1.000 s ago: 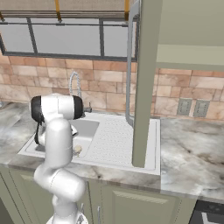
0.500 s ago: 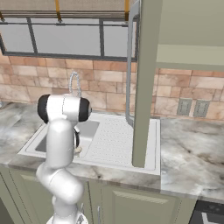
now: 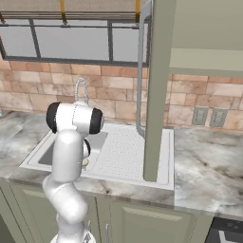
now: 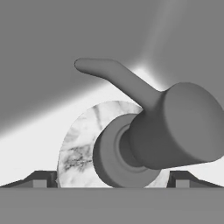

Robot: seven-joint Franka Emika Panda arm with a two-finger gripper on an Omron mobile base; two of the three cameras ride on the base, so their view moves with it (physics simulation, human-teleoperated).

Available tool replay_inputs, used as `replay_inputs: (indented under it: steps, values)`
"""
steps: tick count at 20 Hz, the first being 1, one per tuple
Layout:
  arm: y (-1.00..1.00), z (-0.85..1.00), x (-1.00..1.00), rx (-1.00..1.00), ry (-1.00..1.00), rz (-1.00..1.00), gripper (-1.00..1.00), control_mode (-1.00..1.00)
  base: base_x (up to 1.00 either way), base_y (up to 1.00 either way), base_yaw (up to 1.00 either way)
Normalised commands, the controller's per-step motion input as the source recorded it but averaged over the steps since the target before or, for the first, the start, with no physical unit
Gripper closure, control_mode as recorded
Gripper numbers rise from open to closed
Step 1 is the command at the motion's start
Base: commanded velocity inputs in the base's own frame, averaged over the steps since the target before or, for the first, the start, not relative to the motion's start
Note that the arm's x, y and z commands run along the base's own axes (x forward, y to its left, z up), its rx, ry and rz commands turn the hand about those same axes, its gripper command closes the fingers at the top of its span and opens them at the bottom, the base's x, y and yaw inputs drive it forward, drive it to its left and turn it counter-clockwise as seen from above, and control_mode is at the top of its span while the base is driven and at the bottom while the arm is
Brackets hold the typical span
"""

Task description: Pick up the dish brush and soap dispenser from the sink, and place them back in the cabinet, and close the cabinet doors.

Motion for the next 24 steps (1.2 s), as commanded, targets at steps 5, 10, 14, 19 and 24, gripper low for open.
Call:
replay_inputs:
  steps: [5,10,14,19,24]
  values:
    - [0.0,0.0,0.0,0.0,0.0,0.0,1.0,-1.0,0.0,0.0,0.0]
    - [0.0,0.0,0.0,0.0,0.0,0.0,1.0,-1.0,0.0,0.0,0.0]
    - [0.0,0.0,0.0,0.0,0.0,0.0,1.0,-1.0,0.0,0.0,0.0]
    - [0.0,0.0,0.0,0.0,0.0,0.0,1.0,-1.0,0.0,0.0,0.0]
    - [0.0,0.0,0.0,0.0,0.0,0.0,1.0,-1.0,0.0,0.0,0.0]
